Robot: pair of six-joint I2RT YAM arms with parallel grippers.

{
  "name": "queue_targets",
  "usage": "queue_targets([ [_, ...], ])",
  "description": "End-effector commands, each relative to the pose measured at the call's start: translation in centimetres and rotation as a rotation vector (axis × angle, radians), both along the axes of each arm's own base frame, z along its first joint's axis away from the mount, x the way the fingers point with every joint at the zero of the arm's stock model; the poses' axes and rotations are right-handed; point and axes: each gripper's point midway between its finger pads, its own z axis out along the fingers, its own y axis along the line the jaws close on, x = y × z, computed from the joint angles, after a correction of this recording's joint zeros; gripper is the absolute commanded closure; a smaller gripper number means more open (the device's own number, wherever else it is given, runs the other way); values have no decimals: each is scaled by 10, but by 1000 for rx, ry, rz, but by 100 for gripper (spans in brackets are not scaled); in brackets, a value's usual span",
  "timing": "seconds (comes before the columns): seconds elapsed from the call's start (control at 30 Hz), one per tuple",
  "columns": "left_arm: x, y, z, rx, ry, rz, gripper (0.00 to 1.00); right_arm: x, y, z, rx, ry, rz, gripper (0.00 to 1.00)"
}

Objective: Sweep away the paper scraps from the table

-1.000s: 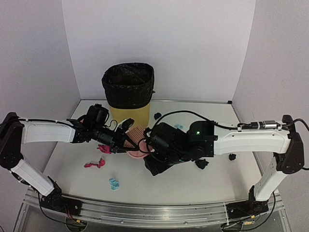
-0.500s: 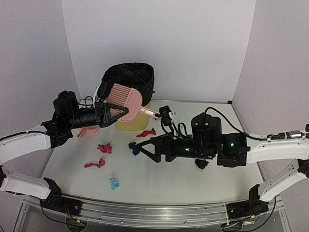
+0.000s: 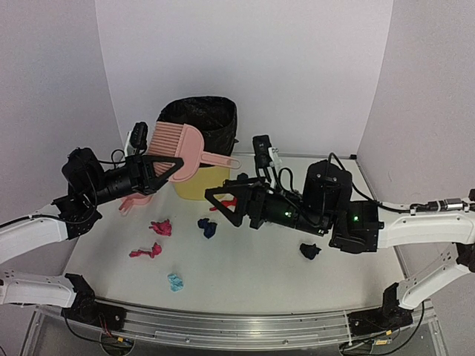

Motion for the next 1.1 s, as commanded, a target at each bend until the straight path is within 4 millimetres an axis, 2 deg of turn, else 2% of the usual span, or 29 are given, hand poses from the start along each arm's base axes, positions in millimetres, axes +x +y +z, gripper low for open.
queue_targets([
  [0.0, -13, 5, 21, -71, -64, -39, 100, 12, -7, 48, 115, -65, -76, 21],
  [0.2, -17, 4, 22, -97, -70, -74, 100, 16, -5, 65, 155, -76, -79, 28],
  [0.33, -22, 4, 23, -115, -76, -98, 100, 19, -3, 67, 158, -78, -76, 29],
  [0.53, -27, 9, 30, -137, -93, -94, 100, 33, -7, 61, 157, -53, -115, 30],
  [0.7, -25, 9, 27, -117, -79, -80, 100, 37, -8, 64, 163, -53, -117, 31],
  [0.9, -21, 5, 21, -103, -51, -84, 100, 34, 0, 68, 170, -50, -74, 46],
  [1.03, -18, 4, 18, -102, -41, -83, 100, 29, 4, 68, 173, -43, -36, 63],
  [1.07, -18, 3, 18, -101, -40, -81, 100, 28, 5, 68, 175, -41, -24, 70],
])
